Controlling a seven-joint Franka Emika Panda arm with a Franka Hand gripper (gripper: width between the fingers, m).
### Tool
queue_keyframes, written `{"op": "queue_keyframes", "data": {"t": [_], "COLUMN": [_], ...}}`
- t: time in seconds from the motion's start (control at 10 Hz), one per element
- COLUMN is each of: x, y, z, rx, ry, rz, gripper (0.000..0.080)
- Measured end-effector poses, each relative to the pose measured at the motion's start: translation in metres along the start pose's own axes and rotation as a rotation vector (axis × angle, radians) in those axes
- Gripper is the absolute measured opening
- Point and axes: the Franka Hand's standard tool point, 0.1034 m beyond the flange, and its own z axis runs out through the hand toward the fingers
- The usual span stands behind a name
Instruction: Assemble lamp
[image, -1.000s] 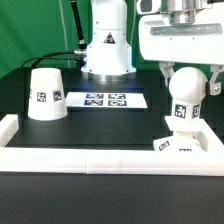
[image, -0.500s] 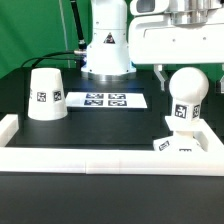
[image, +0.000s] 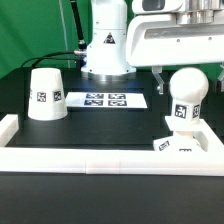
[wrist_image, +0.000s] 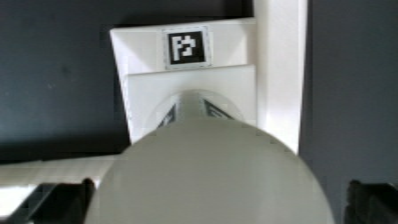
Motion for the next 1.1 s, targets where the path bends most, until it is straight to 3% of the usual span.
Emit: {"op": "queue_keyframes", "data": {"t": [0.3, 1.1], "x": [0.0031, 0.0068], "y": [0.0009, 0.0035], "z": [-0.0023, -0.0011], "rx": [-0.027, -0.047], "ry": [0.004, -0.02], "rz": [-0.262, -0.705], "gripper": [0.0698, 0.0698]}}
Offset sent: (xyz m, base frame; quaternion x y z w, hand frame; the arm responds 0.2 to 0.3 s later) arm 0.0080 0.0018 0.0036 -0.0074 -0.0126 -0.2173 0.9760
